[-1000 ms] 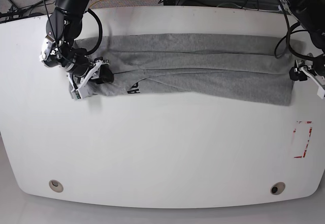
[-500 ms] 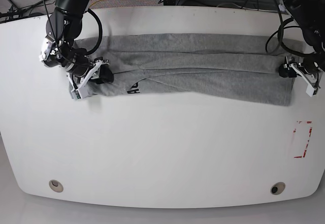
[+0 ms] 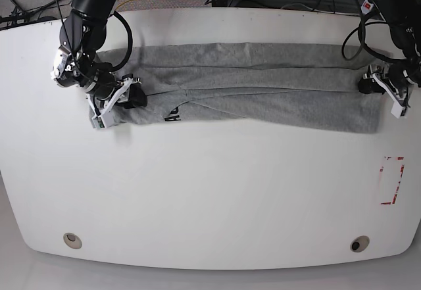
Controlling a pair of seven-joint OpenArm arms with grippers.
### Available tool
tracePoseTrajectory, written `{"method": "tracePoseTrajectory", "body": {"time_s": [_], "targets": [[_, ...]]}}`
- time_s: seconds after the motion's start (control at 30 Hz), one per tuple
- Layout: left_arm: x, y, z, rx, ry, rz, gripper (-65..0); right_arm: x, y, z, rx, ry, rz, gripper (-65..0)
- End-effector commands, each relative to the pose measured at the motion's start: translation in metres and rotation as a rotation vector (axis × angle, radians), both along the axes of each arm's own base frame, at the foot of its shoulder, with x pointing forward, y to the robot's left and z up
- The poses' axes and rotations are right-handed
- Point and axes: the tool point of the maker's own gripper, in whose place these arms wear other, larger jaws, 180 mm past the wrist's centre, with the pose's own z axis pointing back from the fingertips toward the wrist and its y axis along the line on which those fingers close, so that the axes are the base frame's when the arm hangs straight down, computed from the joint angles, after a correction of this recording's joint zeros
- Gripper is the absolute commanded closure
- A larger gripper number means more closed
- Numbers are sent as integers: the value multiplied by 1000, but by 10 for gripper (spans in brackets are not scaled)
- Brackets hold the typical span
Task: Fold the T-shirt properly
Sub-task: 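Move the left gripper to the strip end and grasp it, then fold the strip end with the left gripper toward the right gripper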
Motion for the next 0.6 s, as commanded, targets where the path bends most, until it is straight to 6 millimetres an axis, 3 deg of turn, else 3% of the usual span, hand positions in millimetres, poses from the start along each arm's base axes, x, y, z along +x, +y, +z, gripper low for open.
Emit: {"method": "tracePoseTrajectory", "body": {"time_s": [0.0,0.07,0.17,0.3,0.47,0.57], "targets": [[-14,3,-8,31,80,-20,-117,-11,-13,-11,-75,73,11,-192],[-8,4,-5,34,66,-20,-36,-11,-13,-11,-75,73,11,-192],[-3,4,-1,39,53,-21,-44,-11,-13,-11,-75,73,11,-192],[13,2,28,117,-38,-65,-43,-11,-13,-11,-75,73,9,-192],[18,-33,58,187,-146,-154,-44,-11,-13,-11,-75,73,9,-192],[21,-68,76,236,-203,-283,-46,-11,-13,-11,-75,73,9,-192]]}}
